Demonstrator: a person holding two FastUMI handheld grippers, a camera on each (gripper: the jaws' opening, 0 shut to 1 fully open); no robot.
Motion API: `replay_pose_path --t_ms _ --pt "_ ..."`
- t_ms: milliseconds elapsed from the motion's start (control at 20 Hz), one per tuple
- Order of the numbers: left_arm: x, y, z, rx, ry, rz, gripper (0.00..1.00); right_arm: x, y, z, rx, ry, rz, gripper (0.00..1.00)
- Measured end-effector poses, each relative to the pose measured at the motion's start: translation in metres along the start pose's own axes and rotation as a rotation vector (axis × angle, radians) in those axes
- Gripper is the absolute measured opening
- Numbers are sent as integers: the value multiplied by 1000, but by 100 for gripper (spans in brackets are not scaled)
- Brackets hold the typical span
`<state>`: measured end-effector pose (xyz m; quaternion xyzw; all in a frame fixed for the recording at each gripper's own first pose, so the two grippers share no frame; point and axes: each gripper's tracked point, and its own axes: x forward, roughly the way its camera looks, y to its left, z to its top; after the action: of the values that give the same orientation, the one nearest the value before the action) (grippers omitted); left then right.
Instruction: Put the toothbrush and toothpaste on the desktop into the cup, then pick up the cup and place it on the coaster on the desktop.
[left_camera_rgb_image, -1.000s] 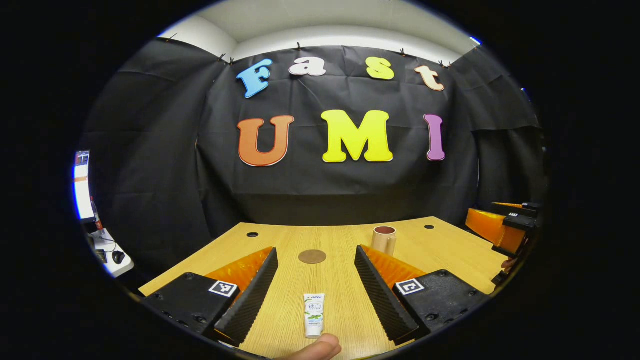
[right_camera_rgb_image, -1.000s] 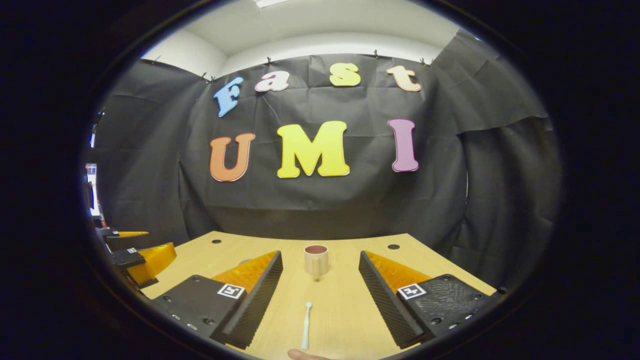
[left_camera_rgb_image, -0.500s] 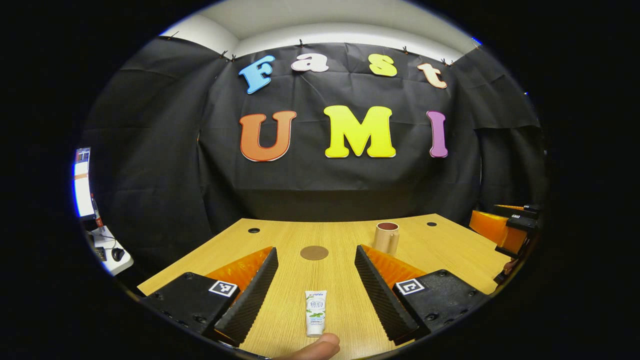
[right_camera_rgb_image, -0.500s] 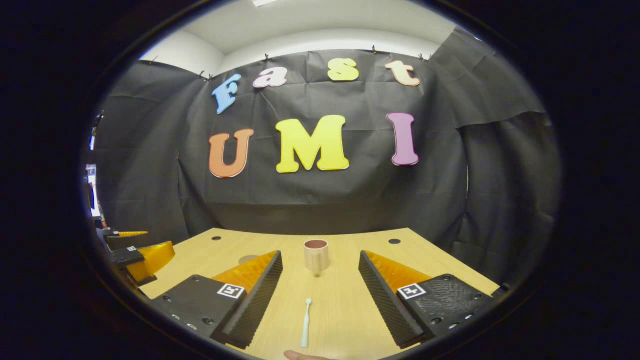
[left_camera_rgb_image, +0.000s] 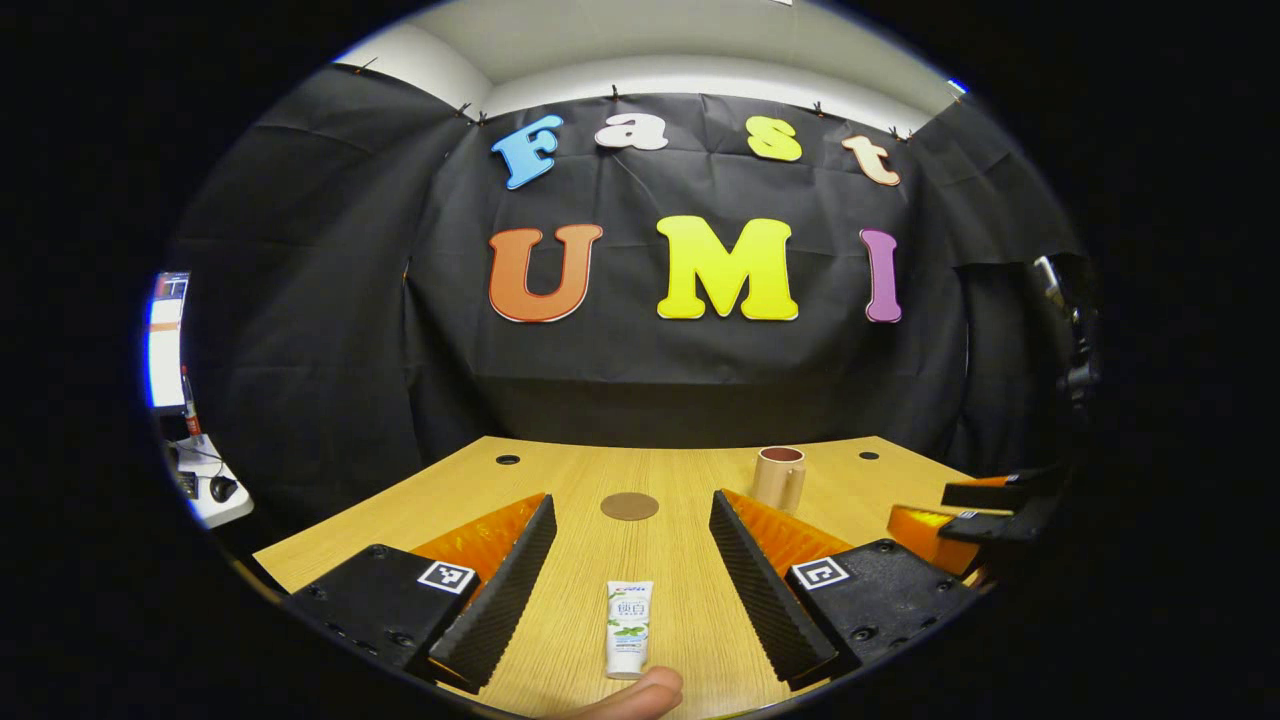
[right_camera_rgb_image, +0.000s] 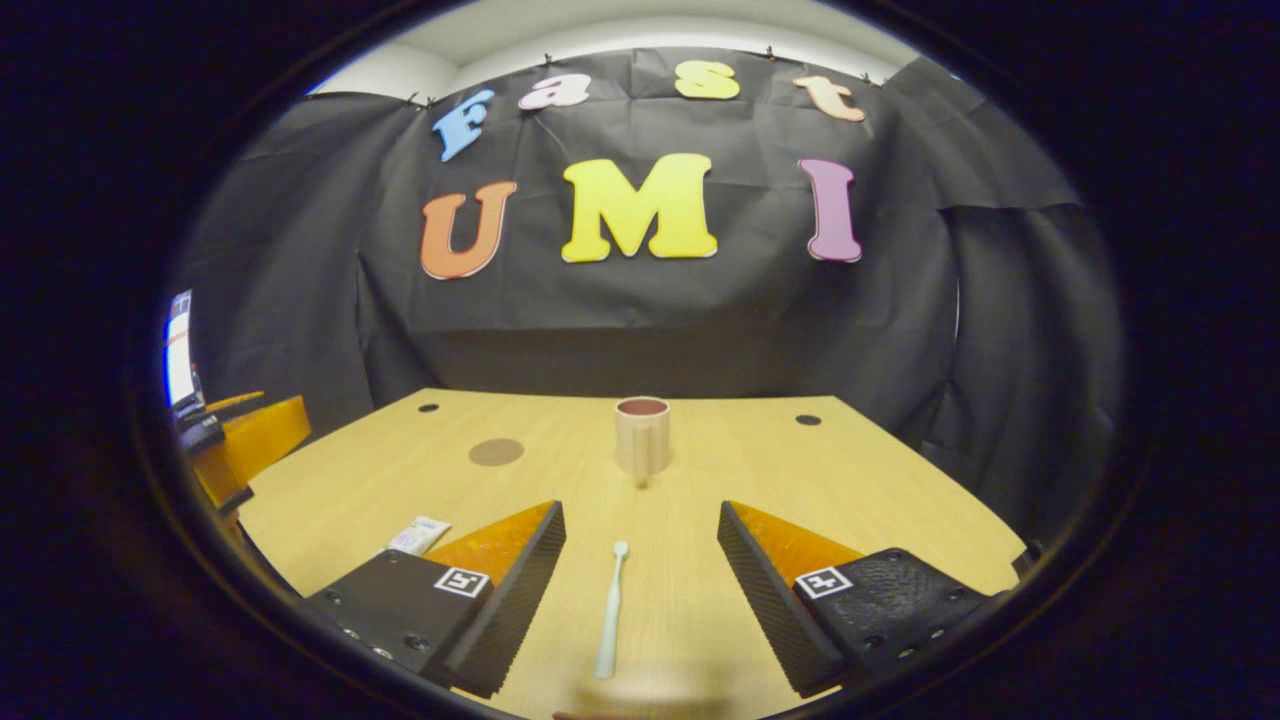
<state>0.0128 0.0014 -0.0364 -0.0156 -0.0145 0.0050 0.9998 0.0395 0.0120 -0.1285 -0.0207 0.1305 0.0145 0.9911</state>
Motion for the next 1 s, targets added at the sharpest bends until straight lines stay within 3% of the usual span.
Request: replay_pose_path --t_ms 400,650,800,1000 --pt "14 6 -20 -3 20 -3 99 43 17 -53 13 187 44 91" --pt "16 7 -33 22 36 -15 99 71 17 -64 87 306 45 73" --pt "18 9 -38 9 54 -19 99 80 19 -71 109 378 48 71" --pt "16 13 -41 5 61 -13 99 81 20 -77 96 433 23 60"
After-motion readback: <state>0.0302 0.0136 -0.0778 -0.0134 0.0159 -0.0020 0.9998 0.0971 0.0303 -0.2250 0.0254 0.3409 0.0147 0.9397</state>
